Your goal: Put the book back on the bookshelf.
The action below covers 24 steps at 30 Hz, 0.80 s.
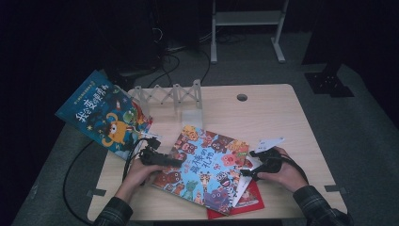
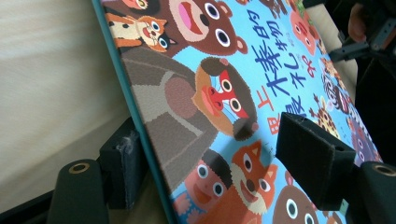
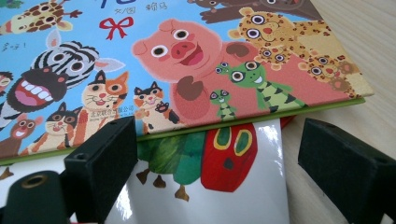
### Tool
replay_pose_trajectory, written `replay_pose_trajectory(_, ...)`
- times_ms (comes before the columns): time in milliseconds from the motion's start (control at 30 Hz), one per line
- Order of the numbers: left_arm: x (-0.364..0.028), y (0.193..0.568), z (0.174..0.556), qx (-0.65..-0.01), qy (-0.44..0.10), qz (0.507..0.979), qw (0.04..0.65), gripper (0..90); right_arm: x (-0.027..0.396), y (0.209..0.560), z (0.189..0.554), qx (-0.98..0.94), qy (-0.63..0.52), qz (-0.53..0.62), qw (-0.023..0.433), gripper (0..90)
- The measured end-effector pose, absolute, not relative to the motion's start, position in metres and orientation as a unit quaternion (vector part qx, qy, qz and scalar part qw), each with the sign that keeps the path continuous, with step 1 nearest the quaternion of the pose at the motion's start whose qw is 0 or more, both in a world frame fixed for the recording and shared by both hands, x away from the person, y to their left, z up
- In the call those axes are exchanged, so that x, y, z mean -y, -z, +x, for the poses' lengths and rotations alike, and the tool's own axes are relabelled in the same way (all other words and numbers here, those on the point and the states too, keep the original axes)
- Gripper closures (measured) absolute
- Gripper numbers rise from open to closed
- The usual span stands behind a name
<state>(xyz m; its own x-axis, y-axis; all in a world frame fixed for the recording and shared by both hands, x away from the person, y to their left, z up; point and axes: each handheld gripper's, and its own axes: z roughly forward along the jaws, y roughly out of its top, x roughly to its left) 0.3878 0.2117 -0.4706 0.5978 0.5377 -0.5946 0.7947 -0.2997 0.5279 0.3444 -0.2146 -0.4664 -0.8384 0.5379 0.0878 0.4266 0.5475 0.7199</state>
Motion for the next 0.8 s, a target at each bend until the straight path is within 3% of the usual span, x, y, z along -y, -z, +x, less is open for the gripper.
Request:
replay_pose_trajectory(433, -0.212, 0.464, 0.385, -0.422, 0.162, 0.795, 0.406, 26.7, 0.213, 0.465, 0.345, -0.88, -0.384, 0.27, 0.076, 10.6)
replay_pose_trajectory(667, -0.207, 0.46, 0.383, -0.413, 0.178, 0.79, 0.416, 11.6, 0.213, 0.465, 0.345, -0.881, -0.381, 0.268, 0.078, 10.6)
replay_pose_trajectory(800, -0.203, 0.451, 0.382, -0.402, 0.165, 0.804, 0.405, 8.2, 0.212, 0.464, 0.344, -0.883, -0.378, 0.265, 0.082, 10.6)
